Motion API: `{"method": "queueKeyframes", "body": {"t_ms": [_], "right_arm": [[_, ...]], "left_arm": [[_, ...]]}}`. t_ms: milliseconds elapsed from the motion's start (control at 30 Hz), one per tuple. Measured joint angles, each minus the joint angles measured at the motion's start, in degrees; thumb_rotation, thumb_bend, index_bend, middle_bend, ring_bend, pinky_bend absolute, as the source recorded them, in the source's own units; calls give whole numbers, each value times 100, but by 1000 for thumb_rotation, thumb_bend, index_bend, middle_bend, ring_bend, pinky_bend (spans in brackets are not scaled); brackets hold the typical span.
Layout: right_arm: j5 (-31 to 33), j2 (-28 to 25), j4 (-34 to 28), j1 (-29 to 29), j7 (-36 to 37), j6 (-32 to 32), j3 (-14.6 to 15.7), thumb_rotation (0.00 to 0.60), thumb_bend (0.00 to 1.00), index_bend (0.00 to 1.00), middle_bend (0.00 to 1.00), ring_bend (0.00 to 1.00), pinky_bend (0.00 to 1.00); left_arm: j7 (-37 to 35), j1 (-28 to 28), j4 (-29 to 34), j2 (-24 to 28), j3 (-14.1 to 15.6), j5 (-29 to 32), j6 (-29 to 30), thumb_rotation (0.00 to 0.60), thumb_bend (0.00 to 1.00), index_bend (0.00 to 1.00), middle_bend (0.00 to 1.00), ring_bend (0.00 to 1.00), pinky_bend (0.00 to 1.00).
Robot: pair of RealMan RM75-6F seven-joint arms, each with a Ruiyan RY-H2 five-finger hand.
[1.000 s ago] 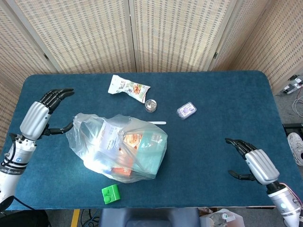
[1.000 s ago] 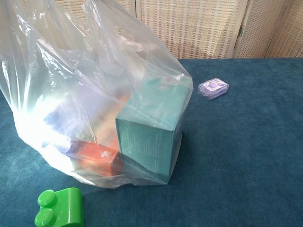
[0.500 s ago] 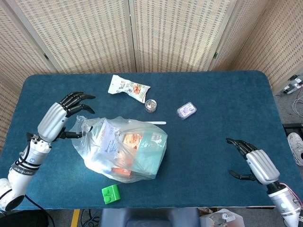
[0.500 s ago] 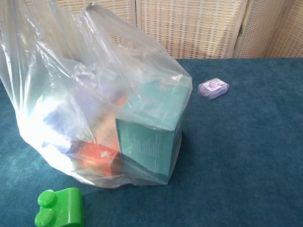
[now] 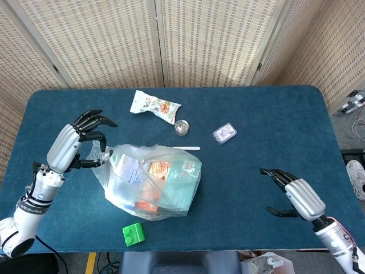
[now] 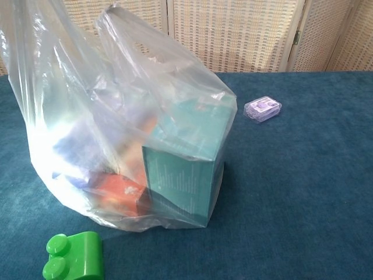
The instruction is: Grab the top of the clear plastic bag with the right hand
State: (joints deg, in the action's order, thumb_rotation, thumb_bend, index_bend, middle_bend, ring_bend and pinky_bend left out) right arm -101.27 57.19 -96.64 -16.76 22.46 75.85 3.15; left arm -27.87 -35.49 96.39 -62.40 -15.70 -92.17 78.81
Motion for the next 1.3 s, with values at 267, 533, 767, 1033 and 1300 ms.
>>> {"method": "queueKeyframes", "body": {"t_ms": [267,533,767,1033,1300], "right_arm": [[-227,67,-17,-238,340,-41,-14,600,204,90,194,144,261],[-517,103,-67,-597,1088,-89,-12,600,187,89,179,135,261],[-800,124,-129,-1098,2137,-219,15,600,157,42,142,85,232],[-912,334,-125,-1867,3034,-570,-64,600,88,26,83,0,118],[-801,626,-49,-2456,3630,-927,-172,600,53,0,63,0,117]], "left_arm": [[-40,44,231,49,-109,235,87,600,309,722,357,272,135],[62,50,344,57,-169,343,109,600,305,710,360,273,135],[133,47,448,65,-237,435,129,600,306,701,360,273,135],[233,48,536,119,-273,561,50,600,305,698,361,273,135],[277,39,567,129,-283,585,4,600,305,698,361,274,135]]}}
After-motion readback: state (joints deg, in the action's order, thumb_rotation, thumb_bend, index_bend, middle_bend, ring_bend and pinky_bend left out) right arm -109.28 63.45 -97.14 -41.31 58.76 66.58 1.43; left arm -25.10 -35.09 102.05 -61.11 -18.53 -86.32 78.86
